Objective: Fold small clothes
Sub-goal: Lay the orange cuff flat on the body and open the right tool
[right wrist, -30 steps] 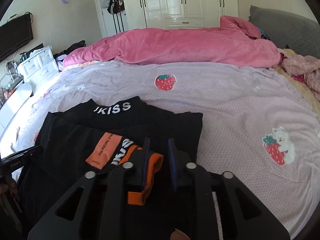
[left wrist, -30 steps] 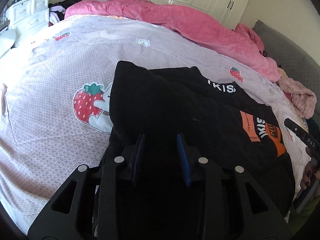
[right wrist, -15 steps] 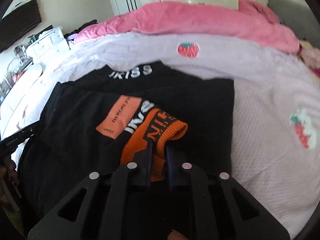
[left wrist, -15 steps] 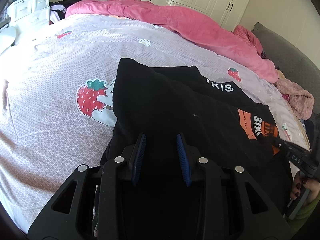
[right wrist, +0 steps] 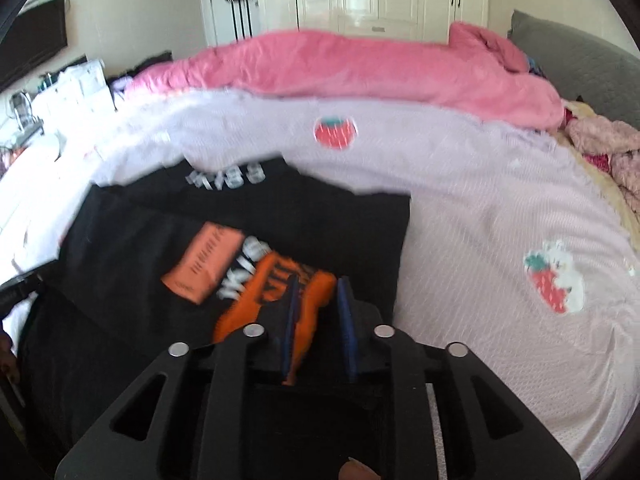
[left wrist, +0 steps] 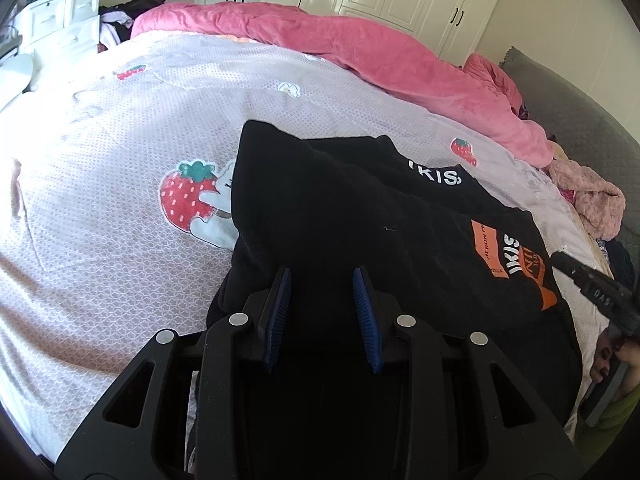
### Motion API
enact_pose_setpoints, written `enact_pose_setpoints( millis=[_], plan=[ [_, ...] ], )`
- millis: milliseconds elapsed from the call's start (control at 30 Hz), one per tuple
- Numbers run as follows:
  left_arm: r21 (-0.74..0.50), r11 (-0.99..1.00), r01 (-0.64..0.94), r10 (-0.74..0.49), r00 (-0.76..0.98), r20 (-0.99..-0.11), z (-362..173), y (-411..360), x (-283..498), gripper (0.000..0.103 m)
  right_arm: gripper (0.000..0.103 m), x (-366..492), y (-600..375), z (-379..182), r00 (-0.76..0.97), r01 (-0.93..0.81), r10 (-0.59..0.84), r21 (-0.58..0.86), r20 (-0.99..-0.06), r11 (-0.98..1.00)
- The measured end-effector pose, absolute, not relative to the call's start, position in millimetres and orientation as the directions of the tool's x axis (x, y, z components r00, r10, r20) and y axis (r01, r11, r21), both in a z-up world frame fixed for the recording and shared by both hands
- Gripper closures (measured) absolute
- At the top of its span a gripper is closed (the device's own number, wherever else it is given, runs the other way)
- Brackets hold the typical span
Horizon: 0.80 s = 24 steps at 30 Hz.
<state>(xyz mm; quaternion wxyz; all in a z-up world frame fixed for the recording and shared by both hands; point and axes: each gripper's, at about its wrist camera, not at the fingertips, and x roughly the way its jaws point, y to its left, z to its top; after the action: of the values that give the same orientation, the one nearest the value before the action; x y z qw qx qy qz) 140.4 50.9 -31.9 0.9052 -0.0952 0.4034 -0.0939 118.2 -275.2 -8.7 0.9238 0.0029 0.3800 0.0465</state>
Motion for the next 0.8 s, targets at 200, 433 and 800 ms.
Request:
enact_pose_setpoints(
  millis=[200, 433, 800],
  plan=[
    [-0.208, 0.971, 0.120, -0.232, 0.687, -0.689, -14.8, 45.3, 127.1, 0.079, 0.073, 112.4, -238.3, -0.6, 0.703, -0.210, 0.189, 0.053, -0.685, 0.976],
    [-0.196, 0.971, 0.136, -0.237, 0.631, -0.739, -30.8, 37.1, 135.3, 0.079, 0.069, 111.3, -191.0, -13.9, 0.648, -0.316, 0.255, 0.050, -0.717, 0.947],
    [-0.243, 0.962, 0.125, -0.267, 0.617, -0.741, -35.9, 47.8, 130.7, 0.079, 0.064, 114.9, -188.9, -34.5, 0.595, -0.281, 0.209, 0.043, -0.776, 0.959]
  ],
)
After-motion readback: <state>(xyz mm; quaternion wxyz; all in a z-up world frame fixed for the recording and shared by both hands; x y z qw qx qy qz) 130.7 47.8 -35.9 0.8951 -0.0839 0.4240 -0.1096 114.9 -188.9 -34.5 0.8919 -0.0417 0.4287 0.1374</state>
